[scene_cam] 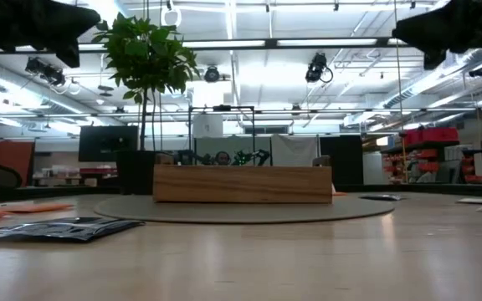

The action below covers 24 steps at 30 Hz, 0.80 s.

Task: Pick & Place Tea
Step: Put the orange tea bag into the left section of the wooden organizer

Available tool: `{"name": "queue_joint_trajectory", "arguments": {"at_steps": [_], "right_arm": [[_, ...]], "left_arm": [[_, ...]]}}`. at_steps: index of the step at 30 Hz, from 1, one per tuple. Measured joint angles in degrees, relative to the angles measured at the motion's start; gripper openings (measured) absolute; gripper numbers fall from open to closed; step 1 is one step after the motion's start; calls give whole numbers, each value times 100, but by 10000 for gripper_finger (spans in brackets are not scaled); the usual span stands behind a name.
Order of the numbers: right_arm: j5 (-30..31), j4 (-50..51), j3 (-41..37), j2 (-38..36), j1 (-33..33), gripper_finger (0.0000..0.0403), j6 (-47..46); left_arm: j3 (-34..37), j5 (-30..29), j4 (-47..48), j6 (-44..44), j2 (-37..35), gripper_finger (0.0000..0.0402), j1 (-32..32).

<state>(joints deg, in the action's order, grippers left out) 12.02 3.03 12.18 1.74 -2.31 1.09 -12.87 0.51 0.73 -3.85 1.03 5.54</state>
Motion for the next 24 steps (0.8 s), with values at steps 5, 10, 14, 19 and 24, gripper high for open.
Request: {"name": "queue_joint_trajectory", "arguments": {"at_steps": [5, 10, 14, 19, 24], "right_arm": [[374, 157, 271, 347, 0, 101, -72], [949, 195, 459, 899, 1, 102, -81], [1207, 265, 782, 1322, 0, 116, -87], [1752, 848, 1326, 1838, 2, 165, -428], [1908, 1429, 1867, 2391, 30, 230, -954]], "left_arm": [[-187, -270, 220, 51, 338, 32, 0], [-304, -677, 218, 154, 725, 32, 2], [-364, -686, 197, 204, 987, 32, 0], [-364, -689, 215, 220, 1231, 32, 0], [-364, -687, 206, 293, 1372, 32, 0]]}}
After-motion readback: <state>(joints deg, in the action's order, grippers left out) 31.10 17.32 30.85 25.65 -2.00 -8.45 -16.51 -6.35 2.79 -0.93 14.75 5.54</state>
